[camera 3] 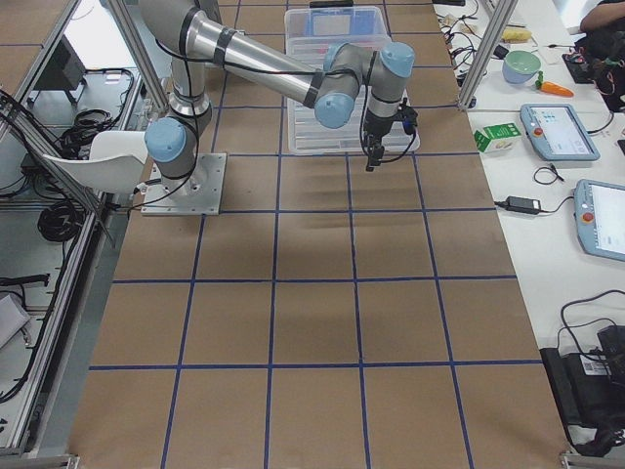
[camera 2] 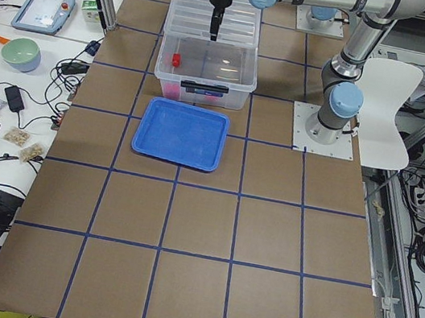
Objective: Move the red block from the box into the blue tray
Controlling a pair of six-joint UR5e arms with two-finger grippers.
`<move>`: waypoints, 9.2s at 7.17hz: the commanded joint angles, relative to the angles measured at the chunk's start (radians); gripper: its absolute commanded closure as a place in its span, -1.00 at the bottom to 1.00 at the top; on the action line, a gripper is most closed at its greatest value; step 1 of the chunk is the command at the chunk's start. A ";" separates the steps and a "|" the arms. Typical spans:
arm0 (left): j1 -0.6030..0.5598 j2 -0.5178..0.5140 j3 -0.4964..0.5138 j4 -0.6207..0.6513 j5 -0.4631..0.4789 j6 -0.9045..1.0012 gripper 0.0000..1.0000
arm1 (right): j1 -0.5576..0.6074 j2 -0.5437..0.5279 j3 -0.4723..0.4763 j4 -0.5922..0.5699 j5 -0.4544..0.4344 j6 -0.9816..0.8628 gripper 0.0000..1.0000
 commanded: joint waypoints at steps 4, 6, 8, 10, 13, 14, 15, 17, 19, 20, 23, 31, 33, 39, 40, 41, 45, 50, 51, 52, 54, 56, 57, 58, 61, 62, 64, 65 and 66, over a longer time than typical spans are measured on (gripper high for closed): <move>0.011 -0.027 -0.063 0.037 -0.057 0.092 -1.00 | 0.007 -0.131 0.002 0.098 0.013 0.001 -1.00; 0.049 -0.034 -0.226 0.246 -0.058 0.150 -1.00 | 0.009 -0.221 0.002 0.218 0.025 0.018 -1.00; 0.060 -0.045 -0.346 0.400 -0.057 0.173 -1.00 | 0.015 -0.312 0.003 0.316 0.031 0.047 -1.00; 0.043 -0.064 -0.378 0.416 -0.060 0.045 -1.00 | 0.055 -0.364 0.005 0.381 0.082 0.150 -1.00; 0.032 -0.112 -0.383 0.466 -0.063 0.040 -1.00 | 0.167 -0.366 0.006 0.381 0.083 0.250 -1.00; 0.009 -0.125 -0.384 0.465 -0.061 0.040 -1.00 | 0.167 -0.366 0.009 0.380 0.080 0.250 -1.00; 0.000 -0.140 -0.385 0.480 -0.061 0.043 -1.00 | 0.167 -0.366 0.014 0.380 0.082 0.250 -1.00; 0.006 -0.171 -0.385 0.538 -0.060 0.071 -1.00 | 0.167 -0.366 0.014 0.378 0.083 0.242 -1.00; 0.012 -0.198 -0.386 0.578 -0.061 0.079 -1.00 | 0.167 -0.367 0.005 0.377 0.083 0.238 -1.00; 0.012 -0.217 -0.386 0.604 -0.061 0.076 -1.00 | 0.167 -0.366 0.008 0.375 0.083 0.238 -1.00; 0.014 -0.252 -0.389 0.641 -0.061 0.078 -1.00 | 0.164 -0.367 0.000 0.399 0.068 0.235 -1.00; 0.037 -0.283 -0.427 0.669 -0.129 0.039 -1.00 | 0.165 -0.367 0.005 0.407 0.066 0.236 -1.00; 0.040 -0.295 -0.432 0.670 -0.126 0.032 -0.72 | 0.165 -0.367 0.011 0.409 0.068 0.236 -1.00; 0.034 -0.257 -0.397 0.689 -0.083 0.026 0.84 | 0.165 -0.367 0.009 0.404 0.074 0.235 -1.00; 0.034 -0.222 -0.369 0.643 -0.074 0.026 0.83 | 0.165 -0.366 0.008 0.403 0.082 0.231 -1.00; 0.037 -0.191 -0.304 0.535 -0.072 0.026 0.83 | 0.165 -0.366 0.008 0.403 0.082 0.233 -1.00; 0.043 -0.108 -0.049 0.123 -0.064 0.035 0.78 | 0.165 -0.364 0.014 0.404 0.070 0.231 -1.00; 0.289 -0.149 0.022 0.040 -0.072 0.244 0.84 | 0.124 -0.346 0.018 0.372 0.068 0.233 -1.00; 0.373 -0.175 0.005 0.051 -0.073 0.368 0.87 | 0.092 -0.323 0.021 0.372 0.071 0.230 -1.00; 0.444 -0.217 -0.009 0.057 -0.089 0.459 0.88 | 0.063 -0.314 0.021 0.369 0.076 0.230 -1.00; 0.477 -0.312 -0.068 0.219 -0.093 0.507 0.88 | 0.023 -0.271 0.023 0.274 0.066 0.189 -1.00; 0.477 -0.398 -0.134 0.377 -0.132 0.507 0.88 | -0.046 -0.228 0.025 0.269 0.069 0.106 -1.00; 0.475 -0.421 -0.162 0.446 -0.132 0.509 0.90 | -0.074 -0.199 0.025 0.269 0.079 0.103 -1.00; 0.471 -0.430 -0.165 0.471 -0.129 0.509 0.42 | -0.080 -0.181 0.023 0.243 0.073 0.027 -1.00; 0.460 -0.389 -0.154 0.454 -0.124 0.507 -1.00 | -0.091 -0.127 0.025 0.140 0.051 -0.107 -1.00; 0.457 -0.351 -0.148 0.415 -0.124 0.503 -1.00 | -0.110 -0.114 0.025 0.133 0.053 -0.118 -1.00; 0.404 -0.245 -0.034 0.179 -0.109 0.480 -1.00 | -0.120 -0.063 0.023 0.087 0.053 -0.140 -1.00; 0.368 -0.198 0.034 0.069 -0.107 0.451 -1.00 | -0.120 -0.056 0.025 0.062 0.053 -0.138 -1.00; 0.341 -0.150 0.057 0.027 -0.106 0.413 -1.00 | -0.118 -0.055 0.025 0.067 0.062 -0.140 -1.00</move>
